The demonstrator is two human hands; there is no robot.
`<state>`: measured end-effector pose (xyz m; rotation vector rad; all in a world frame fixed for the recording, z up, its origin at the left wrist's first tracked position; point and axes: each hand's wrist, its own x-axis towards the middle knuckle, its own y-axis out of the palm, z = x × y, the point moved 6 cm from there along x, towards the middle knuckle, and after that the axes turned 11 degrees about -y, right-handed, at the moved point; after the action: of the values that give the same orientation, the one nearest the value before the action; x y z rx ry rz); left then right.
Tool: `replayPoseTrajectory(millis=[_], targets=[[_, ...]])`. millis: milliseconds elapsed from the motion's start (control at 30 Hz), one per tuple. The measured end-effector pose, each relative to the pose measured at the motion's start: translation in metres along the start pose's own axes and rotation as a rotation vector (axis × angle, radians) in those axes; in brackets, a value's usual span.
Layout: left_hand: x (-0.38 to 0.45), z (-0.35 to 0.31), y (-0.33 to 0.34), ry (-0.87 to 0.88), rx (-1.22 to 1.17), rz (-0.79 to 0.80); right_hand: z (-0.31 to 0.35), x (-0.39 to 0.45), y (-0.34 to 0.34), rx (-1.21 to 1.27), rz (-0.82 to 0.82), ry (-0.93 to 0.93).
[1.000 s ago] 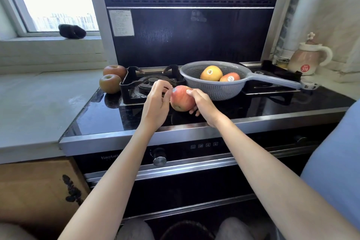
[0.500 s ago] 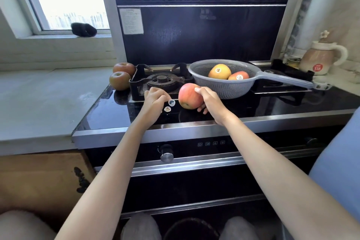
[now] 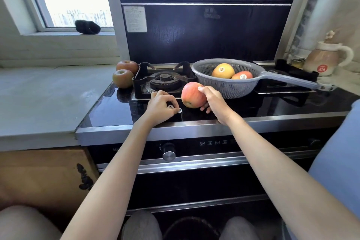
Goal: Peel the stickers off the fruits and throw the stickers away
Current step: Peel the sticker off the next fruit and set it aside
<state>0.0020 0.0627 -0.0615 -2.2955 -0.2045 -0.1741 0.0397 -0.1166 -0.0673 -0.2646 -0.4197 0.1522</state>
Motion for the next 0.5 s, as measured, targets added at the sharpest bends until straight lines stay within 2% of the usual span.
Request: replayPoseTrajectory(millis=[233, 400, 500], targets=[[0.003, 0.002, 0.001, -0.01, -0.009, -0.015, 0.001, -0.001, 0.0, -0.002, 0.003, 0.004], [-0.002, -0.006, -0.011, 0.114, -0.181, -0.176, 0.005, -0.002, 0.001, -0.003, -0.007, 0.021], [-0.006, -0.012, -0.014, 0.14, -0.304, -0.171, 0.007, -0.003, 0.003, -0.031, 0.001, 0.023]])
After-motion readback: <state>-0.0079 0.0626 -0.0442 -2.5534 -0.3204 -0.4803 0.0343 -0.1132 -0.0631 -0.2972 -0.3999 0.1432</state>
